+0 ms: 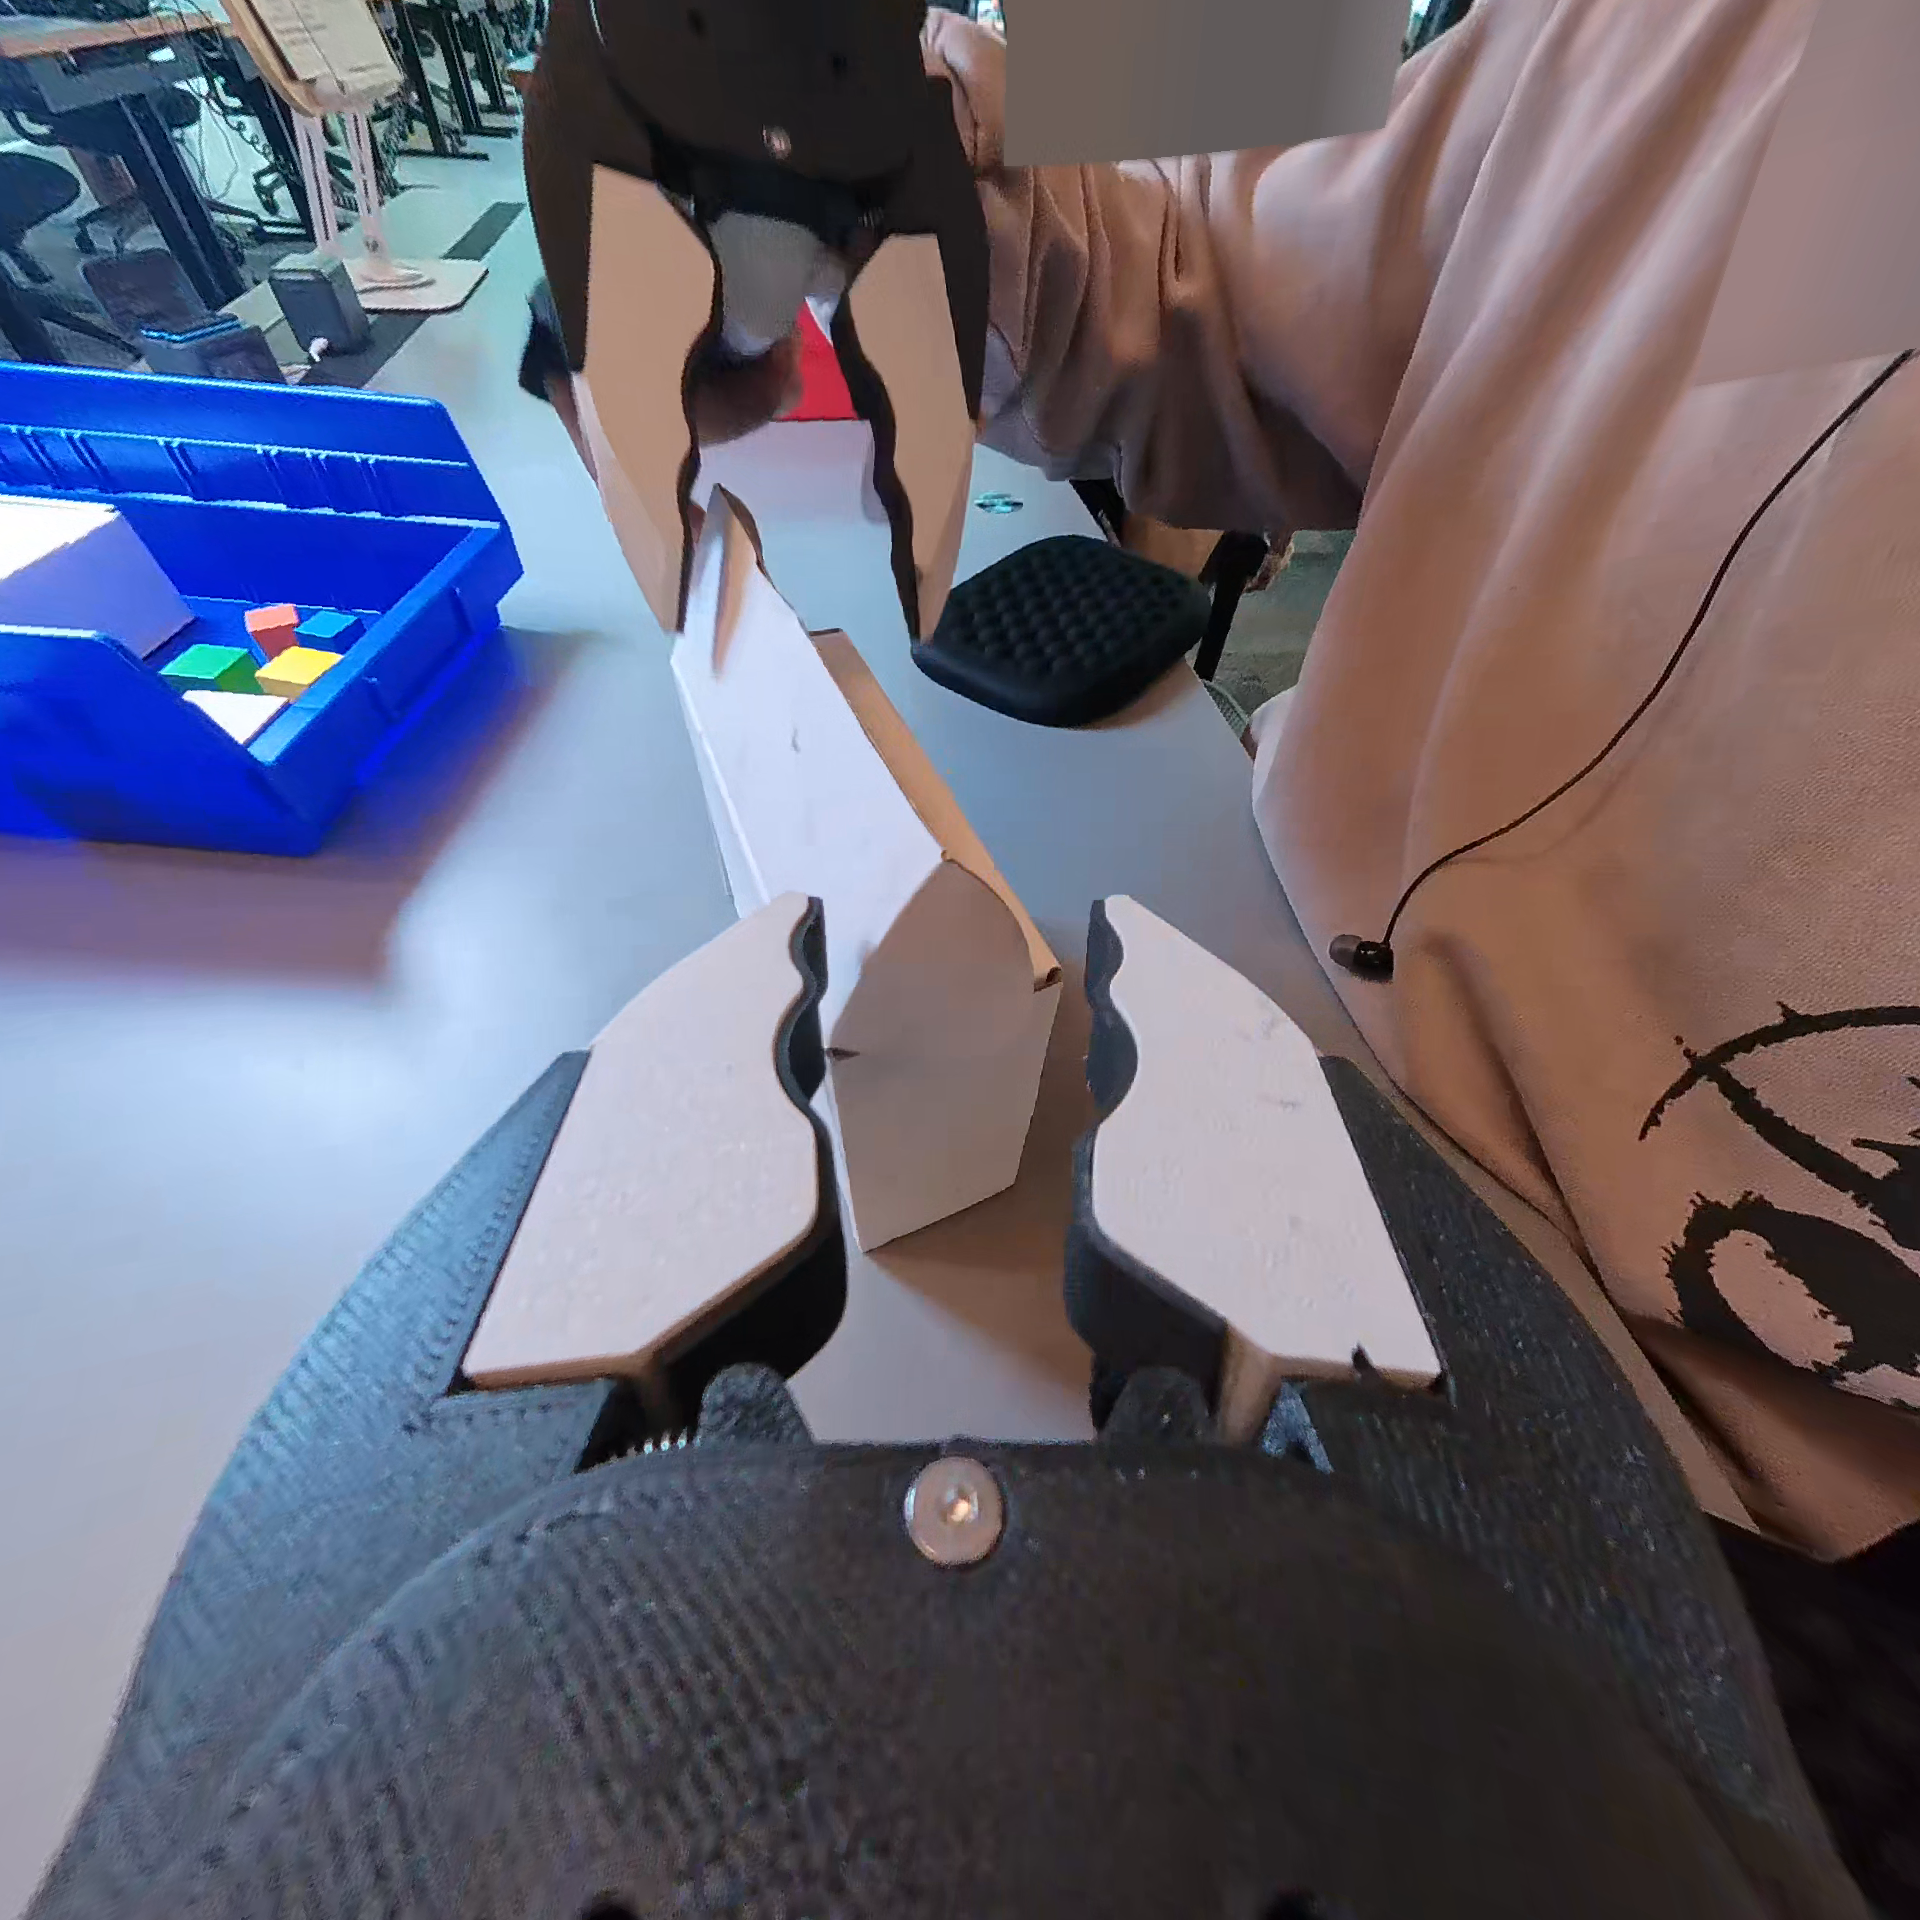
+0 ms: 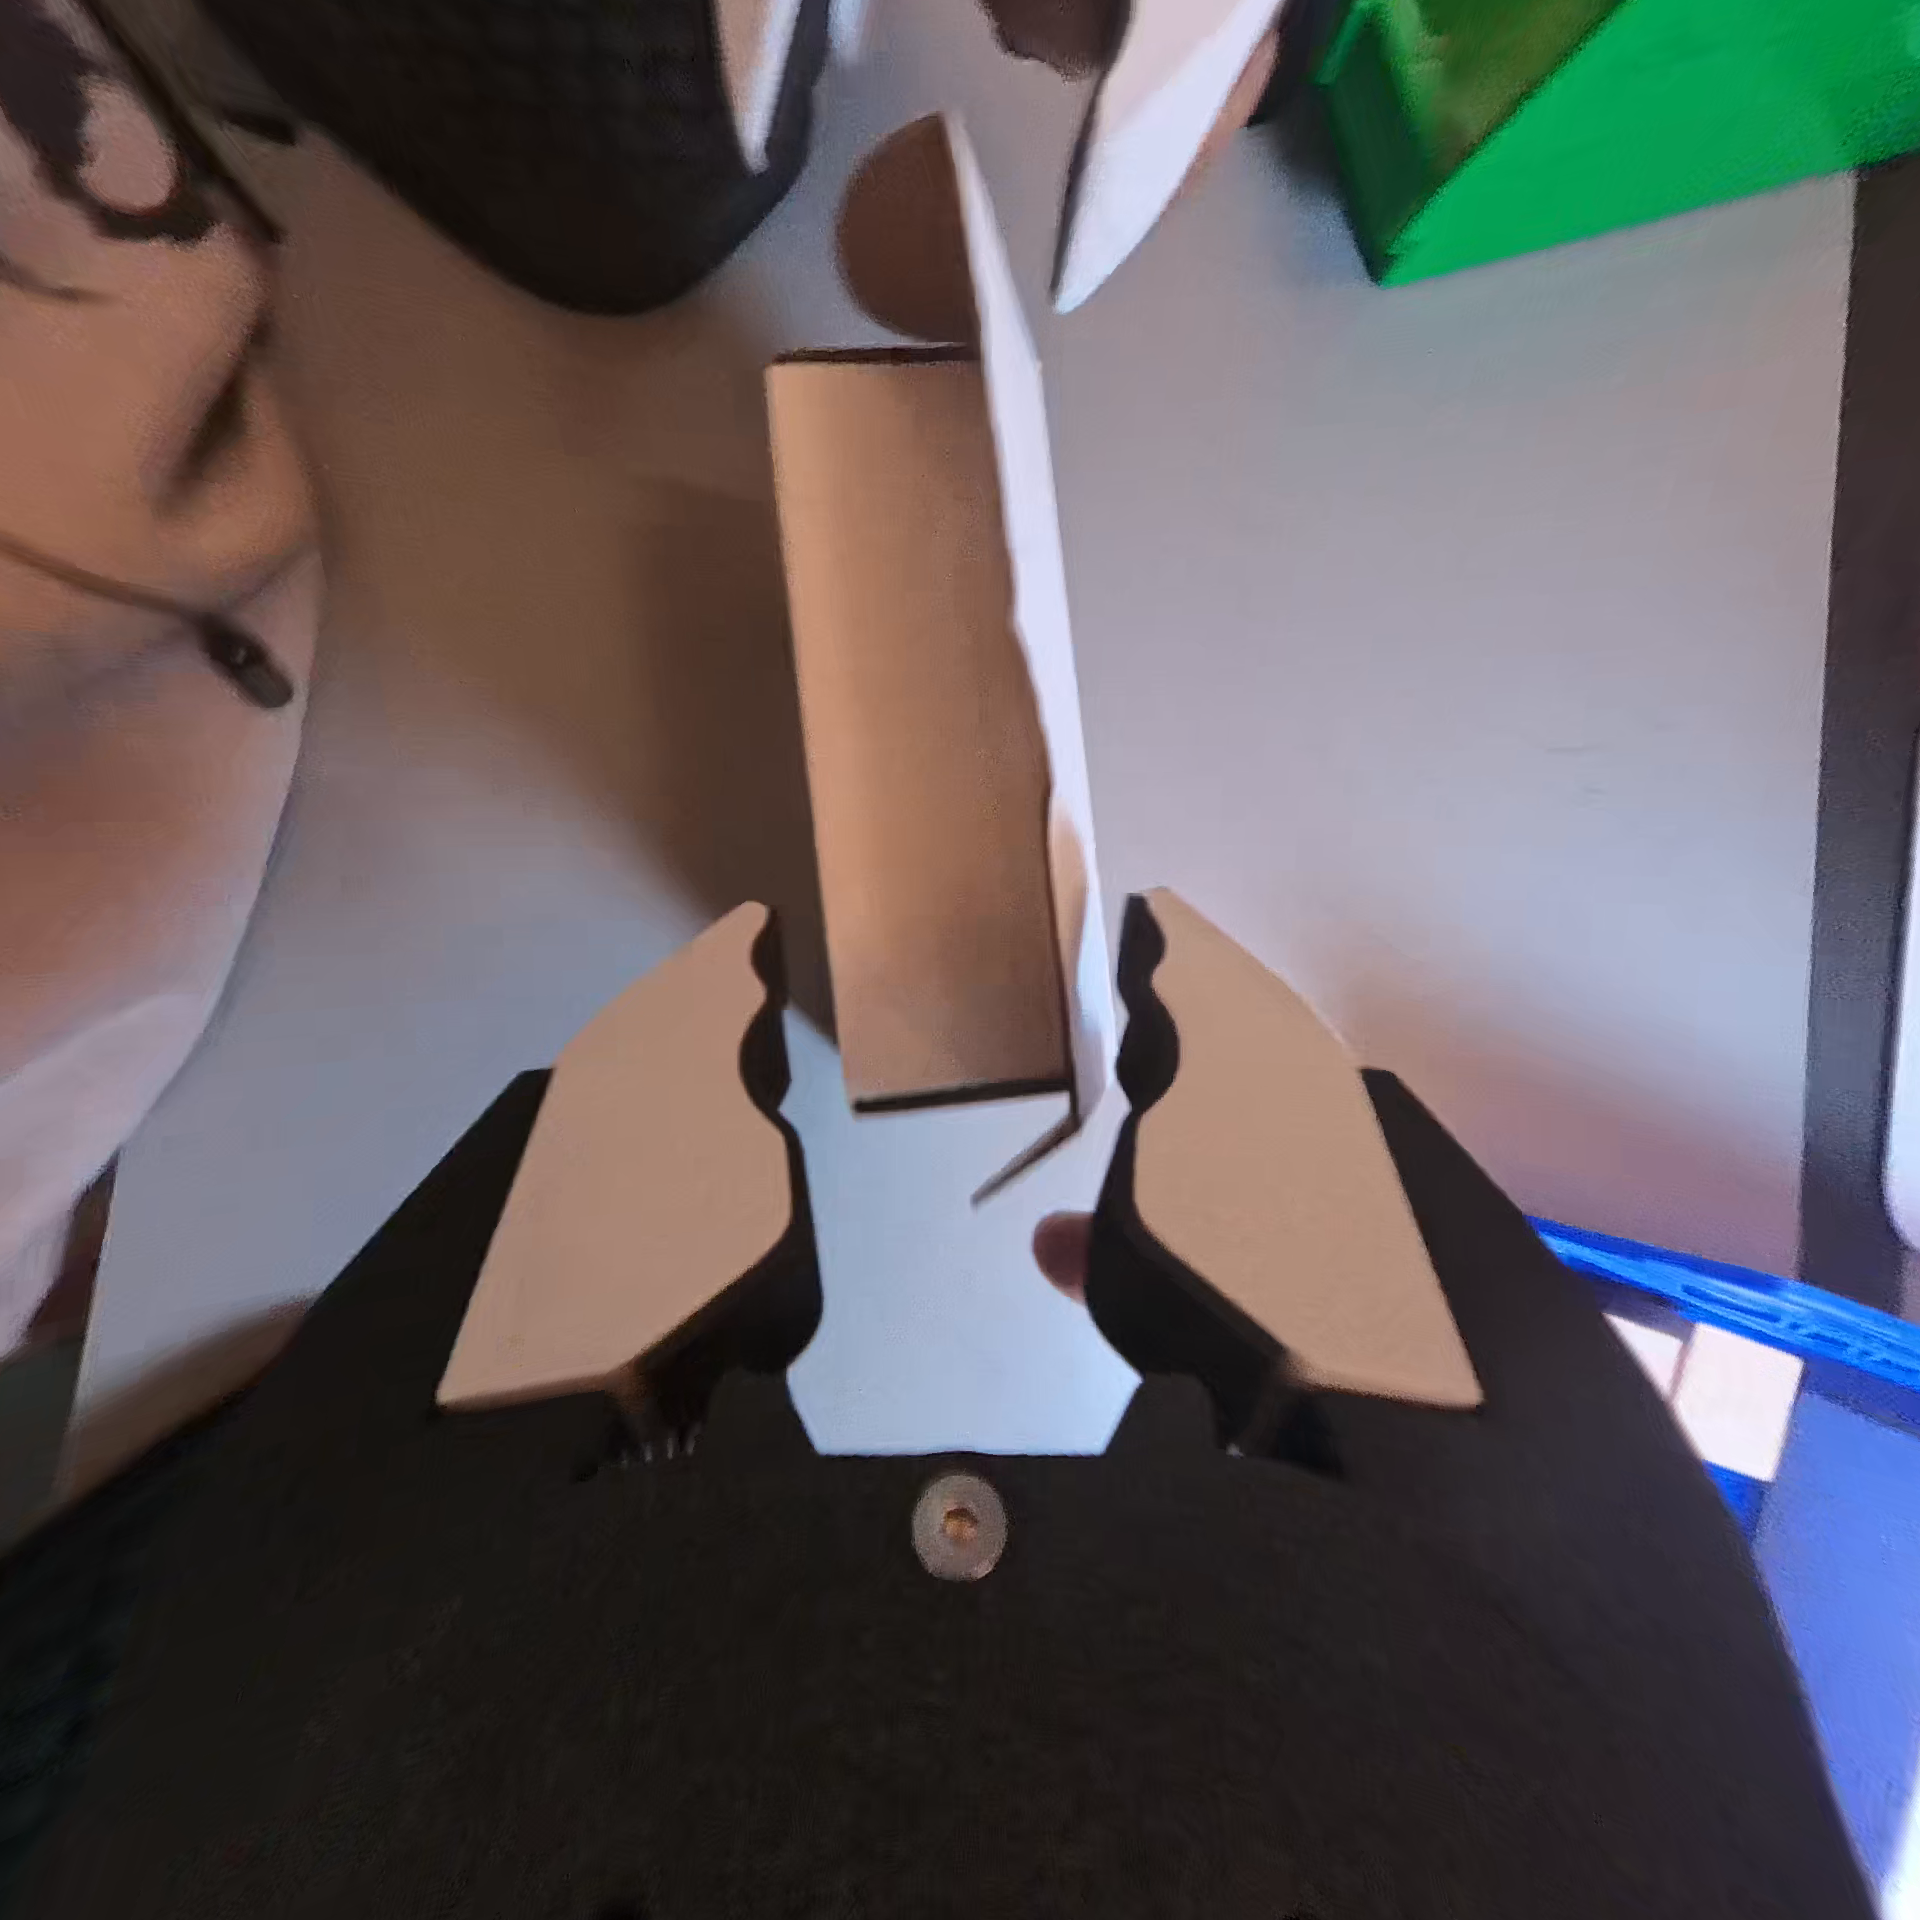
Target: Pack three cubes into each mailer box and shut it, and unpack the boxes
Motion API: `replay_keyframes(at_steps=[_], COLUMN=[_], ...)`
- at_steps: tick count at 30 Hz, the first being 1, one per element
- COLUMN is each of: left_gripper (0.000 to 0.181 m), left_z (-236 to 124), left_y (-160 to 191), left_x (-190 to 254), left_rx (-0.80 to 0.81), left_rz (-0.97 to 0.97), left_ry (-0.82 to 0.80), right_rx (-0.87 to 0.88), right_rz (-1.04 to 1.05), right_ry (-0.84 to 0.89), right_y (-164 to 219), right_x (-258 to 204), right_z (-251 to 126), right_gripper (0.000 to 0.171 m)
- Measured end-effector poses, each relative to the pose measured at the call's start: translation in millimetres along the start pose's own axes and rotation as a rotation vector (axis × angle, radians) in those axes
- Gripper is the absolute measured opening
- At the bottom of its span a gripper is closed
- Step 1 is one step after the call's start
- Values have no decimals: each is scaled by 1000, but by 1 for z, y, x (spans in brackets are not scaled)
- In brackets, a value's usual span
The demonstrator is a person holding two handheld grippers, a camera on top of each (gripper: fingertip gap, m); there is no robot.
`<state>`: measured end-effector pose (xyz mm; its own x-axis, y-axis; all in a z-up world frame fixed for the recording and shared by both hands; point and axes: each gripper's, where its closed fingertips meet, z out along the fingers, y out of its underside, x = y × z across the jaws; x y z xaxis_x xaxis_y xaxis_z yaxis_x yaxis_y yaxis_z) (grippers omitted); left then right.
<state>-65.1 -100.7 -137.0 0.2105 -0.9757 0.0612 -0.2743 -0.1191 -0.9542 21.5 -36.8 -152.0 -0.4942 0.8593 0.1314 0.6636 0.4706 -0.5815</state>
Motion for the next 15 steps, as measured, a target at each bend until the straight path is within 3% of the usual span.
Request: replay_keyframes(at_steps=[1,7,11,15], left_gripper=[47,41,40,41], left_z=[0,-11,-14,-2], left_y=[0,-1,5,5], left_x=[0,-1,-9,-8], left_rx=[-5,-25,-57,-64], left_rz=[9,23,-3,0], left_ry=[-9,-11,-3,35], right_rx=[24,314,402,508], right_rz=[-37,52,115,106], right_ry=[-4,-153,-217,-323], right_y=[2,25,43,34], right_x=[-1,16,33,28], right_z=[-8,-47,-28,-16], right_gripper=[65,59,51,45])
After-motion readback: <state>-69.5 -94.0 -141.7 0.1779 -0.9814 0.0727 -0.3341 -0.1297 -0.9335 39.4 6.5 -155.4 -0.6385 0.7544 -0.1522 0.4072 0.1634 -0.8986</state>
